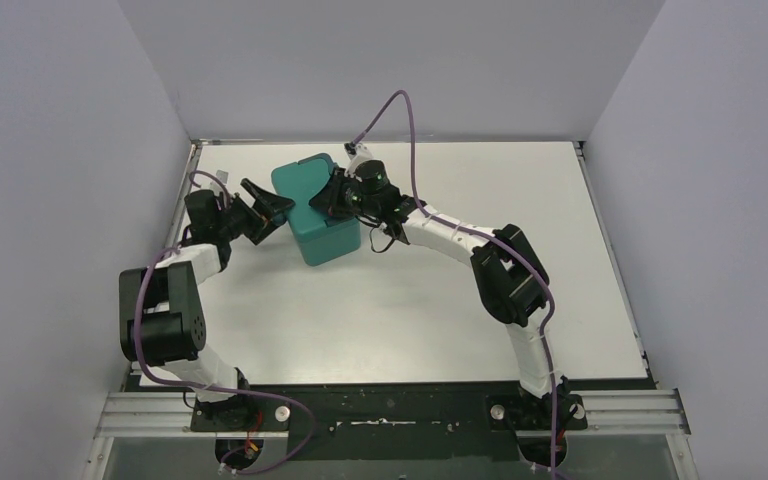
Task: Organize the medicine kit
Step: Close the medicine box at the center of the board.
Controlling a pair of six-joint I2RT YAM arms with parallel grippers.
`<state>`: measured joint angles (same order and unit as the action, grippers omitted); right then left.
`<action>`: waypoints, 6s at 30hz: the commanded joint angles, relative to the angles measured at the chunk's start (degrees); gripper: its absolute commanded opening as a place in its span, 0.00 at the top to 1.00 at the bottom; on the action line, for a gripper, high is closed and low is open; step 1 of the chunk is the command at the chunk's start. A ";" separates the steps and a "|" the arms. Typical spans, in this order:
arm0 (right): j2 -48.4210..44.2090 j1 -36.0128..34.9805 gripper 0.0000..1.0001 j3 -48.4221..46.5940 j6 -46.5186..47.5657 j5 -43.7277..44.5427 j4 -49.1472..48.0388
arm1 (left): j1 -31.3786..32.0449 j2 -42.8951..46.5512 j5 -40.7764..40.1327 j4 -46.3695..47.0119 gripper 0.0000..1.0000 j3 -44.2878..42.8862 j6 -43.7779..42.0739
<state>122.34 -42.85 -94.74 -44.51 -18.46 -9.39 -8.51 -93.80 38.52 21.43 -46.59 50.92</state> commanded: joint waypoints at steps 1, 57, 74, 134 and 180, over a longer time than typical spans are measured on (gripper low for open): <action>1.85 -0.73 0.90 3.23 2.73 2.20 9.83 | 0.87 0.38 -1.60 5.35 0.03 0.24 1.83; 2.50 -1.61 0.89 2.12 5.32 1.96 11.93 | 2.01 4.78 -7.49 -0.18 0.19 -0.56 0.26; 2.78 -1.54 0.89 2.06 5.40 1.78 11.94 | 1.75 -1.39 -2.83 22.57 0.14 6.44 17.27; 3.46 -1.70 0.89 4.15 4.37 0.97 9.83 | 1.60 3.46 -9.23 7.64 0.53 2.11 3.41; 3.65 -1.83 0.89 4.46 4.96 0.28 9.83 | 7.81 10.19 -19.39 -12.06 0.48 -7.67 -11.06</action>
<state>122.37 -43.55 -93.71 -41.78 -18.04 -11.73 -1.93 -86.78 18.31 10.26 -50.94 41.15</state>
